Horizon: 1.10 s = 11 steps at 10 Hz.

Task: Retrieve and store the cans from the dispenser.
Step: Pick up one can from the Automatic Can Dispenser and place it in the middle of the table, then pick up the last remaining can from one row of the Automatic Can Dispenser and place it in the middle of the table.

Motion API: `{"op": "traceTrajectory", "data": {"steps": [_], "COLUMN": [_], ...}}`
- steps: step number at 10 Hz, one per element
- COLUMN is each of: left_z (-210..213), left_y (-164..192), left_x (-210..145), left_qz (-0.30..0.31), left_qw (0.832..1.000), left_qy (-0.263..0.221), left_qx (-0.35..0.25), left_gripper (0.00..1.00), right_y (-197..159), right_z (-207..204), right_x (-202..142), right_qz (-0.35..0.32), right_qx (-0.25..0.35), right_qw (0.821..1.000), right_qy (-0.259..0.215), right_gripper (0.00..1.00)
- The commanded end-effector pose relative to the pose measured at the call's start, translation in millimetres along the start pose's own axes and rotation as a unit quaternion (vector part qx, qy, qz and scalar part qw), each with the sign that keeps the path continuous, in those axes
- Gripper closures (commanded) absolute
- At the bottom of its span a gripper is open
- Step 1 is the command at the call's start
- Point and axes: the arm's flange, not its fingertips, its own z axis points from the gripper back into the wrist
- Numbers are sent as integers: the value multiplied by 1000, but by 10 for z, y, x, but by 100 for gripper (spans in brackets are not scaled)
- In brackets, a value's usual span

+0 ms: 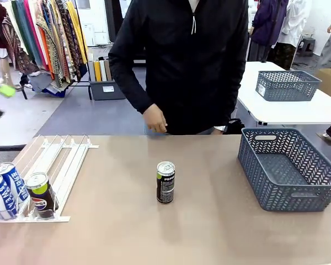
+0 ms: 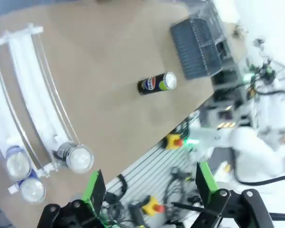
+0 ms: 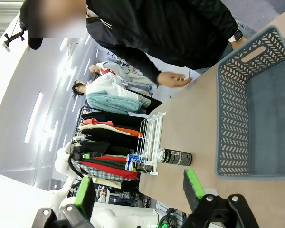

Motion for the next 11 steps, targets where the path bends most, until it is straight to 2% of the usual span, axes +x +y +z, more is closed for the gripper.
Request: {"op": "traceTrajectory", "data": {"steps": [1, 2, 3, 4, 5, 11], "left_z": [113, 195, 247, 258, 349, 349], "left_y": [411, 625, 760, 805, 807, 807], "left_x": [-394, -659, -864, -926, -727, -727], "left_qz": [29, 56, 64, 76, 79, 79], "left_qw": [989, 983, 979, 984, 983, 983], "left_qy": [-102, -140, -155, -126, -130, -130], "left_qx": [-101, -109, -116, -101, -103, -103], "left_gripper": [0, 0, 0, 0, 0, 0], "right_y": [15, 15, 15, 15, 15, 15], "right_z": [-17, -17, -17, -17, -17, -17], "right_x": [32, 32, 32, 32, 32, 32], "right_qz": [14, 14, 14, 14, 14, 14], "right_qx": [15, 15, 15, 15, 15, 15], "right_qw": [1000, 1000, 1000, 1000, 1000, 1000], "right_qy": [-9, -9, -9, -9, -9, -9], "right_gripper": [0, 0, 0, 0, 0, 0]}}
